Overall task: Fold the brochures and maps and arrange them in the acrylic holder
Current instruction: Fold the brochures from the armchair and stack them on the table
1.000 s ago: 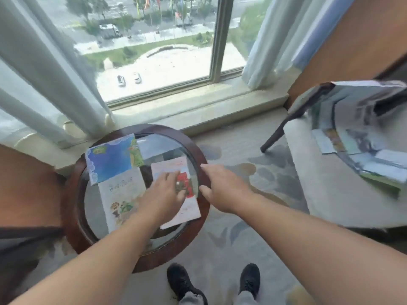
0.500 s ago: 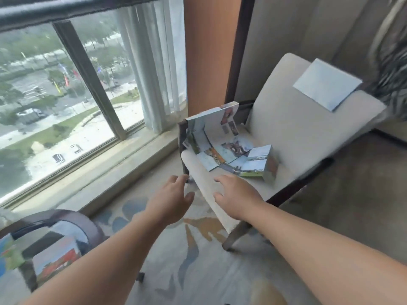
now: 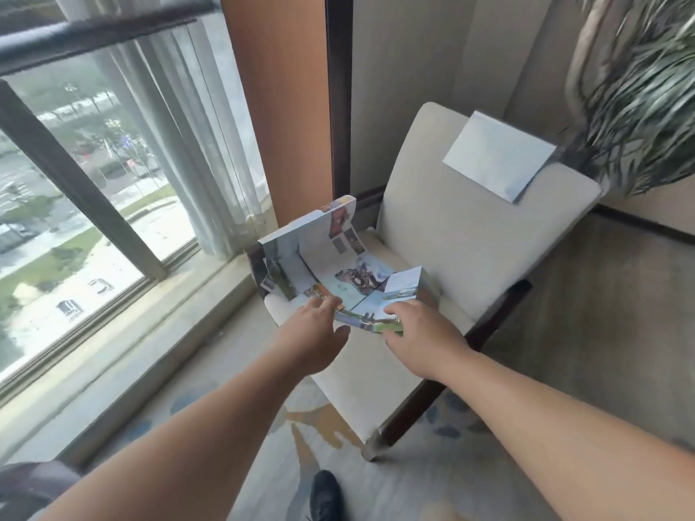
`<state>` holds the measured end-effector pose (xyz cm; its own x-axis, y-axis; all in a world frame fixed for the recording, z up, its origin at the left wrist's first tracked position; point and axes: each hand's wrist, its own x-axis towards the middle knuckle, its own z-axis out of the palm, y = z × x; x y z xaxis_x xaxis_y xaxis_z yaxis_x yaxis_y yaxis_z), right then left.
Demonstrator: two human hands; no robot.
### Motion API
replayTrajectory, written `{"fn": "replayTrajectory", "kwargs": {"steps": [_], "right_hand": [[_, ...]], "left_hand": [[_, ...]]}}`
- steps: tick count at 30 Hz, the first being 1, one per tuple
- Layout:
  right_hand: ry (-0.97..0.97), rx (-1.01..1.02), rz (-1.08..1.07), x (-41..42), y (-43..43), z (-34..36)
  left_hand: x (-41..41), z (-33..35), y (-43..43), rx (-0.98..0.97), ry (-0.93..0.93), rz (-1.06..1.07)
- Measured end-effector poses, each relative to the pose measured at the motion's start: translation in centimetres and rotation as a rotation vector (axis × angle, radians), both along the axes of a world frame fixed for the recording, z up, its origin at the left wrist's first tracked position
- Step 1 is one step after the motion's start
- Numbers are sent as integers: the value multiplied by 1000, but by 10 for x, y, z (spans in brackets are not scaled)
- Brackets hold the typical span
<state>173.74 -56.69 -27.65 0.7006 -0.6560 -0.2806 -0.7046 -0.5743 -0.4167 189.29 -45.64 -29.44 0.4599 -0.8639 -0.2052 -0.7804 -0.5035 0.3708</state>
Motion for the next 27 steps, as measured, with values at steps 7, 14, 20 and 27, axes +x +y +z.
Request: {"fn": "replayTrajectory", "kwargs": {"steps": [7, 14, 20, 27], "right_hand": [[57, 9, -85, 21, -60, -19], [60, 70, -68, 40, -110, -49], [77, 137, 11, 53, -174, -73], [158, 204, 48, 53, -224, -117]], "left_hand": [[33, -21, -66, 34, 61, -56], [51, -43, -119, 127, 75, -52], [52, -63, -160, 180, 81, 44], [44, -109, -188, 251, 153, 118]]}}
